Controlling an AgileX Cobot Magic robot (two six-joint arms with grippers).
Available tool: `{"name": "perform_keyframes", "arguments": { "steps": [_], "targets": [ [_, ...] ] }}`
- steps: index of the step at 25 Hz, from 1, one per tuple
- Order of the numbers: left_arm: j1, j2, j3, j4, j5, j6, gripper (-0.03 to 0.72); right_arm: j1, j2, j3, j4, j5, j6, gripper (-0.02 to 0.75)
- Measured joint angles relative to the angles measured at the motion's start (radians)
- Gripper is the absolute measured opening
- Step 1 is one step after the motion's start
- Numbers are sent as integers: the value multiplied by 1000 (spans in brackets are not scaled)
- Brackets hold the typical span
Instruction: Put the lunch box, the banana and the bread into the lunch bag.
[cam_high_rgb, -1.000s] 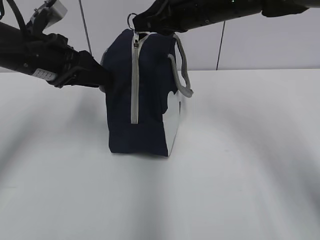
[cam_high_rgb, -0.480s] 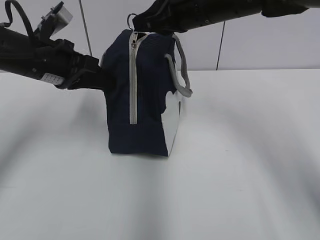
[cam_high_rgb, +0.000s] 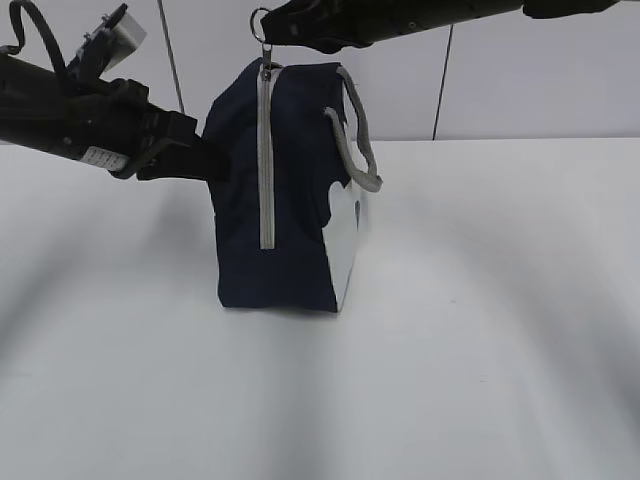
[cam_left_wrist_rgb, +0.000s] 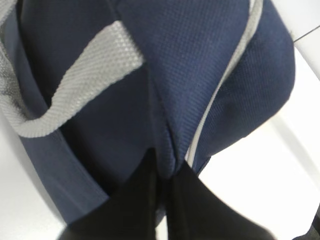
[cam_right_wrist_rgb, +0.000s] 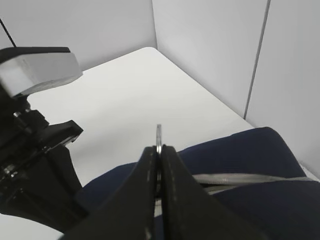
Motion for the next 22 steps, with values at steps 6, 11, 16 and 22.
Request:
{"name": "perform_keyframes", "arguments": {
  "steps": [6,11,16,22],
  "targets": [
    [0,0,0,3,5,0,13,0,12,-18,2,34,24,-16],
    [0,1,0,4,16,1,13,0,25,-30,6,60,40,-16],
    [0,1,0,20,31,1,9,0,79,-78,10,65,64,-16],
    [0,1,0,48,57,1,6,-12,162,-194,0,19,156,-16]
  ]
}}
